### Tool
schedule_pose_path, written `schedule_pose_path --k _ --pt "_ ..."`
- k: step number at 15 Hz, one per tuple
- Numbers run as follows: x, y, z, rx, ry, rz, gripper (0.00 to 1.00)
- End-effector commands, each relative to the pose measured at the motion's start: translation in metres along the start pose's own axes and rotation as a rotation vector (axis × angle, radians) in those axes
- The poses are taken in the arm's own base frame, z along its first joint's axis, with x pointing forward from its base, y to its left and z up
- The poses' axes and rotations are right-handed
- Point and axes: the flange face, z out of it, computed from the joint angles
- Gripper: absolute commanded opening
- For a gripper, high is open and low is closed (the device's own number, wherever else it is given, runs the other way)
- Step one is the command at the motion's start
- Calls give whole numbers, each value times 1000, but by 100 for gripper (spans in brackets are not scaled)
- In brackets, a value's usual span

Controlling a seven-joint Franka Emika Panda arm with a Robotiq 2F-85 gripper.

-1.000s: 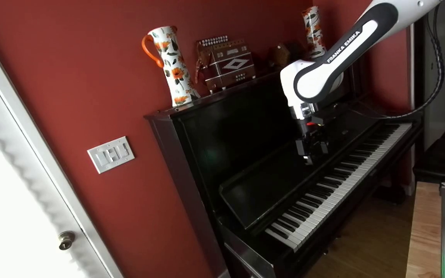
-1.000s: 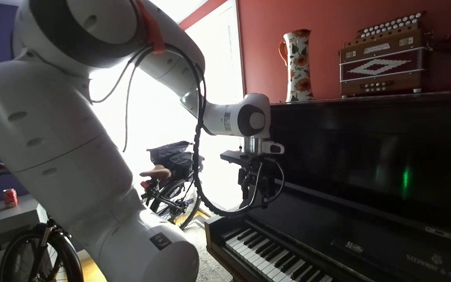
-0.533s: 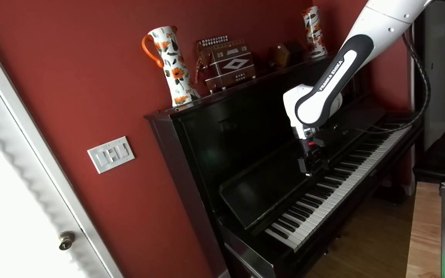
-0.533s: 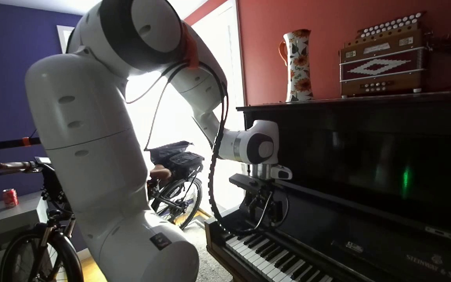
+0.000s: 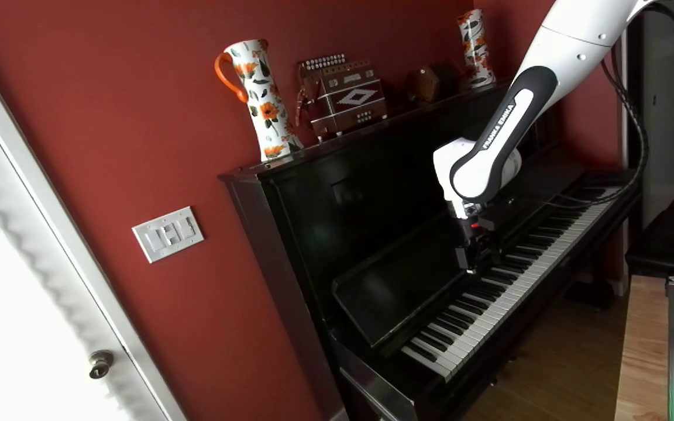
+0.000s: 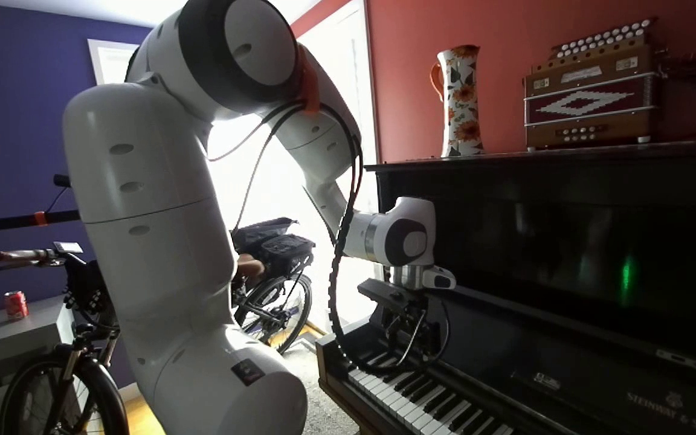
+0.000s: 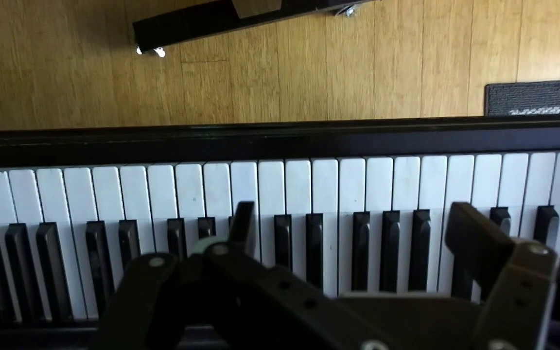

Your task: Press the second g key from the left on the piano

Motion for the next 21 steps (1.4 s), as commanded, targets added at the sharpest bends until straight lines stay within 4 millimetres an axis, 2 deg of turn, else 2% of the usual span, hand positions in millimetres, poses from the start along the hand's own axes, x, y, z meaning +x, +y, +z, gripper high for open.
schedule_pose_path --k 1,6,7,8,9,13,17,18,21 --pt "3 4 6 -8 -17 15 100" --pt "14 35 43 -85 -45 84 100" --pt "16 40 50 -95 -48 84 75" --pt "17 44 56 -93 -51 80 74" --pt "19 47 63 -92 -46 77 68" --pt "25 53 83 -91 -44 84 35" --pt "28 58 95 -93 -41 88 4" --pt "30 59 97 -92 -39 87 1" --pt "33 60 104 -86 -35 83 0"
